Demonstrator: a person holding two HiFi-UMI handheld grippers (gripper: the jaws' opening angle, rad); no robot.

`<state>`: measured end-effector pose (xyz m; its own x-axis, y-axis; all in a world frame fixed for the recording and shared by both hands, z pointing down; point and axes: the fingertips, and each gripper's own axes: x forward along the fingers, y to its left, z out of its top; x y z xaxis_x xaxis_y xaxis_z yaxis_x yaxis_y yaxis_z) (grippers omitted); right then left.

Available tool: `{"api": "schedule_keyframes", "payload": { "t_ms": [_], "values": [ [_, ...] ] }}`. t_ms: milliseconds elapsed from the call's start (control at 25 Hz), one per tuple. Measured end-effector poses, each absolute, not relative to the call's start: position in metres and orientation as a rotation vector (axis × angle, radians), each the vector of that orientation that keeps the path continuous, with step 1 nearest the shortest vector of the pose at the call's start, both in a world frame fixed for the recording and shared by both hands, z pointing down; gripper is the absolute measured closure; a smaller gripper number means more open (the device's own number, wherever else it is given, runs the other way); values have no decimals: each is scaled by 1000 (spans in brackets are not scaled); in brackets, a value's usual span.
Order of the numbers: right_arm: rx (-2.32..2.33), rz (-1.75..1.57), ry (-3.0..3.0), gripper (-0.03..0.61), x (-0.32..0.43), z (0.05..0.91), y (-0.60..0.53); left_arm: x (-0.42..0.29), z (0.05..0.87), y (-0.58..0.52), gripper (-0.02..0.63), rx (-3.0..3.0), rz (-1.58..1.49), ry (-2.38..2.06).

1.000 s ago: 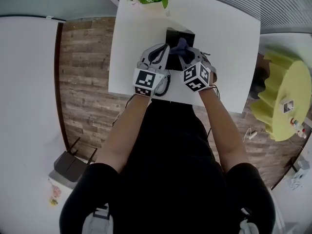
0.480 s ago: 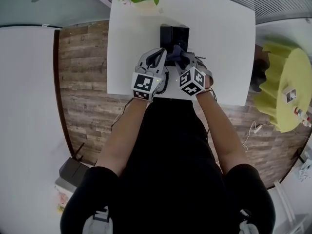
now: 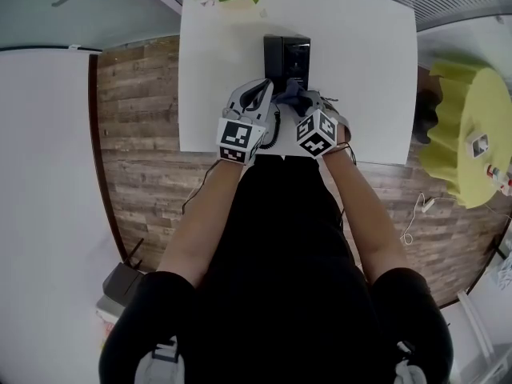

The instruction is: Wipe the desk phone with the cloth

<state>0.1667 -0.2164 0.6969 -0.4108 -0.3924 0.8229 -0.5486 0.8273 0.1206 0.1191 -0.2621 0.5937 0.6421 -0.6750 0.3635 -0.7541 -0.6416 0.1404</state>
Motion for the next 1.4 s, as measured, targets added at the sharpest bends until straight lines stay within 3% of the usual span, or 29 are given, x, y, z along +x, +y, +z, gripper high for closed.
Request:
{"api": "schedule_keyframes", "payload": {
  "t_ms": [320,880,1400],
  "values": [
    [654,302,-2055,494,170,692,-204,112,586,-260,603,2594,405,-1159],
    [757,200,-2187,492,149,584,-282,90,539,-298,603,2607,332,-1290],
    [768,206,-2158,492,134,611,-344,84,551,-329,603,2576,375,-1333]
  ]
}}
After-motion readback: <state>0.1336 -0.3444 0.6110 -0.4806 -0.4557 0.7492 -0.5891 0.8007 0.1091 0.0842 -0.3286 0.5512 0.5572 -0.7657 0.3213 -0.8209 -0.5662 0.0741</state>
